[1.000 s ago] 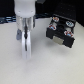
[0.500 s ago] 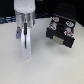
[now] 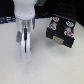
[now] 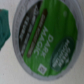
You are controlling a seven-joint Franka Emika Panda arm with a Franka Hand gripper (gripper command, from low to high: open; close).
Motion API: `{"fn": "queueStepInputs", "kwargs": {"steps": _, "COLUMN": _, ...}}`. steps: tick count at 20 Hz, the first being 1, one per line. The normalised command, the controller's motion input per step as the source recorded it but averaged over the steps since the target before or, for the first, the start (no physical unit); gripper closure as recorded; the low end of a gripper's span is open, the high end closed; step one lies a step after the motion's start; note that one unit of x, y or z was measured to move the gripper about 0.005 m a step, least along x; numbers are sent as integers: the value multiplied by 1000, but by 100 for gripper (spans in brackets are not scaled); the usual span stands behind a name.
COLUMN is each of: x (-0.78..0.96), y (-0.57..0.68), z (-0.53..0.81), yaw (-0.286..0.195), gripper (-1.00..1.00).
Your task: Open the kcup holder, insert the kcup into the holder, and close the kcup holder
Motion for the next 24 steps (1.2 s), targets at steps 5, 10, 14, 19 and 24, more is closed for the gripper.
{"fn": "queueStepInputs", "kwargs": {"steps": 5, "x": 16, "y": 2, "z": 25, "yaw": -67, "gripper": 100}}
{"fn": "queueStepInputs", "kwargs": {"steps": 10, "x": 74, "y": 10, "z": 172, "yaw": -84, "gripper": 100}}
{"fn": "queueStepInputs", "kwargs": {"steps": 14, "x": 48, "y": 137, "z": 404, "yaw": -77, "gripper": 100}}
{"fn": "queueStepInputs", "kwargs": {"steps": 19, "x": 80, "y": 405, "z": 832, "yaw": -3, "gripper": 100}}
{"fn": "queueStepInputs", "kwargs": {"steps": 24, "x": 131, "y": 504, "z": 827, "yaw": 5, "gripper": 100}}
